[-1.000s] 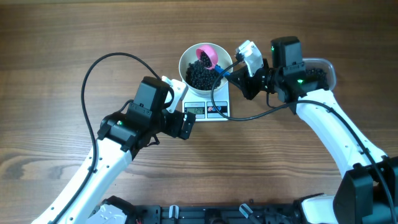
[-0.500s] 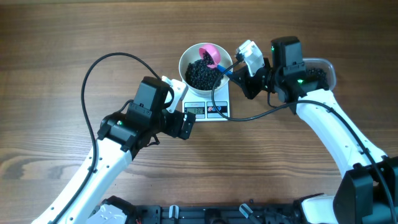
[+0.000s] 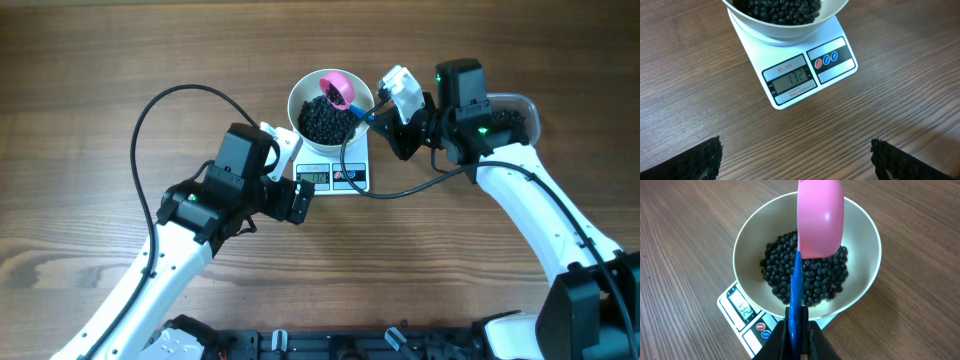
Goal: Scoop item into bowl and weigh 150g on scale
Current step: 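Tilt the scoop with the right gripper to pour beans into the bowl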
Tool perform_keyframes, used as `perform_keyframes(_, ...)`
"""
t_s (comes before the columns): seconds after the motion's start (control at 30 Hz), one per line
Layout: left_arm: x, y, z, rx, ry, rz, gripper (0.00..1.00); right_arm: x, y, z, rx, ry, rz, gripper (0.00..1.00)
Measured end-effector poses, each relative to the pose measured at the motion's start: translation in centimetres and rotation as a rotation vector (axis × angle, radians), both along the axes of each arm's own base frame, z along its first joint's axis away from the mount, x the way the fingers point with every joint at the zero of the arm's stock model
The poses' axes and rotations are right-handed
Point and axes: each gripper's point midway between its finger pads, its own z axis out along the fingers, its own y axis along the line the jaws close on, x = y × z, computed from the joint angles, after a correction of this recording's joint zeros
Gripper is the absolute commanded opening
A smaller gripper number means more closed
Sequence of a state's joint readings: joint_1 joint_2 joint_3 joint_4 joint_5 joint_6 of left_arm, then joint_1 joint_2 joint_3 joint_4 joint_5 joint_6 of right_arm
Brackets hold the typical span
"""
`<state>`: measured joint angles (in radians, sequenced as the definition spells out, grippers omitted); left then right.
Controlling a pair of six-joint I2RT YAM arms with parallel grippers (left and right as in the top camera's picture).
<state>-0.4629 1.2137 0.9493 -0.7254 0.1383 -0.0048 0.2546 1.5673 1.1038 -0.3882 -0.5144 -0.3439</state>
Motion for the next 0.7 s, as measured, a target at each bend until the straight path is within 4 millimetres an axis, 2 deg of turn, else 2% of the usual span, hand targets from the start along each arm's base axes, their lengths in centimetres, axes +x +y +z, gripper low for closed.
perform_keyframes(0.53,0.0,0.0,0.0,0.0,0.0,0.0,1.0,0.12,-0.96,-0.8,-0.095,-0.039,0.016,0.04)
perform_keyframes(0.7,0.0,0.0,0.0,0.0,0.0,0.0,1.0,-0.02,-0.5,-0.98,-0.134,-0.065,0.042,0.04)
